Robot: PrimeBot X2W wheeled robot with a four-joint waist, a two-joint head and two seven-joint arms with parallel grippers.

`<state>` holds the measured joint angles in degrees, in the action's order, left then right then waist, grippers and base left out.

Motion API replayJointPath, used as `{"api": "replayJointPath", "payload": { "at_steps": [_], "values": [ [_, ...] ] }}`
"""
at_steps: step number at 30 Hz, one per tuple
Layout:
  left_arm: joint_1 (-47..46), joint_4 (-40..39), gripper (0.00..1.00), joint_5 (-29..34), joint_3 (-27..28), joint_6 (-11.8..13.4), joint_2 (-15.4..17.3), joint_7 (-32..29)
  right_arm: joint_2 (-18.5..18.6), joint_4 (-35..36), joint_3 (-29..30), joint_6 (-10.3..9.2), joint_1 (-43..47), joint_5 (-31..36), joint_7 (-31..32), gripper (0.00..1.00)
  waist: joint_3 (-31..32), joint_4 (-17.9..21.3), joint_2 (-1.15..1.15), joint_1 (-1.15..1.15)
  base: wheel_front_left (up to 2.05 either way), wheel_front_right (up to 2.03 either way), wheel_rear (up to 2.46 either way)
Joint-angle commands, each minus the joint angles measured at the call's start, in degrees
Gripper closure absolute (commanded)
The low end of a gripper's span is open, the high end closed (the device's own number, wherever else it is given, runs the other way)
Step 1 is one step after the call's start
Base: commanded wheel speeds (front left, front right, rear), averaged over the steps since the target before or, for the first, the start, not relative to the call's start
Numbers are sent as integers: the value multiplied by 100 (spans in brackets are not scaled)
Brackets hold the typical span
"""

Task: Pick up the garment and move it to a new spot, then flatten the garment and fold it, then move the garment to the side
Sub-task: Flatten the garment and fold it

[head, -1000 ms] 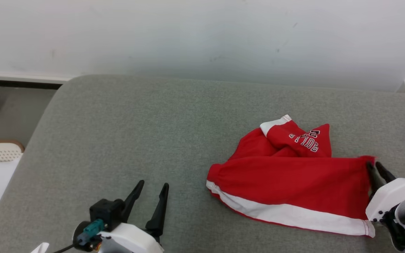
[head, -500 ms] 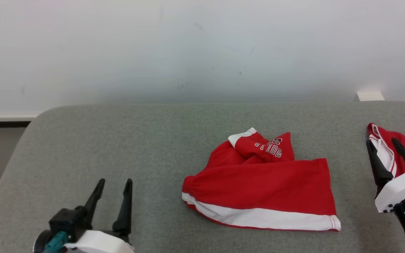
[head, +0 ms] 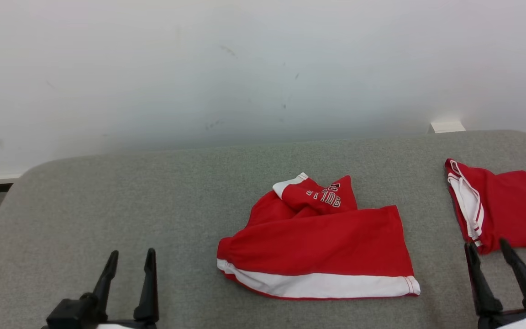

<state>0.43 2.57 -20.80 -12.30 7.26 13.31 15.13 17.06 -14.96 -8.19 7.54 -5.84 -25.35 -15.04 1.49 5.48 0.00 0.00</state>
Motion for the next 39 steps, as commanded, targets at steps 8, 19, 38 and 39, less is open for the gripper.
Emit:
{"api": "replayJointPath", "payload": {
  "at_steps": [8,19,38,39],
  "values": [
    [49,184,0,416,359,-431,-310,-2,-307,187,102,-12,448,177,114,0,-5,-6,0,0,0,0,0],
    [-51,757,0,426,270,-942,-525,-79,-362,-171,-240,-12,313,-63,704,0,3,-34,0,0,0,0,0],
    [-1372,2240,0,-194,-922,-1472,-360,-912,-574,-1641,-1152,-12,-798,-609,1525,0,-509,99,0,0,0,0,0],
    [-1433,2292,0,-242,-994,-1472,-351,-919,-572,-1689,-1193,-12,-845,-636,1548,0,-532,105,0,0,0,0,0]
  ]
}}
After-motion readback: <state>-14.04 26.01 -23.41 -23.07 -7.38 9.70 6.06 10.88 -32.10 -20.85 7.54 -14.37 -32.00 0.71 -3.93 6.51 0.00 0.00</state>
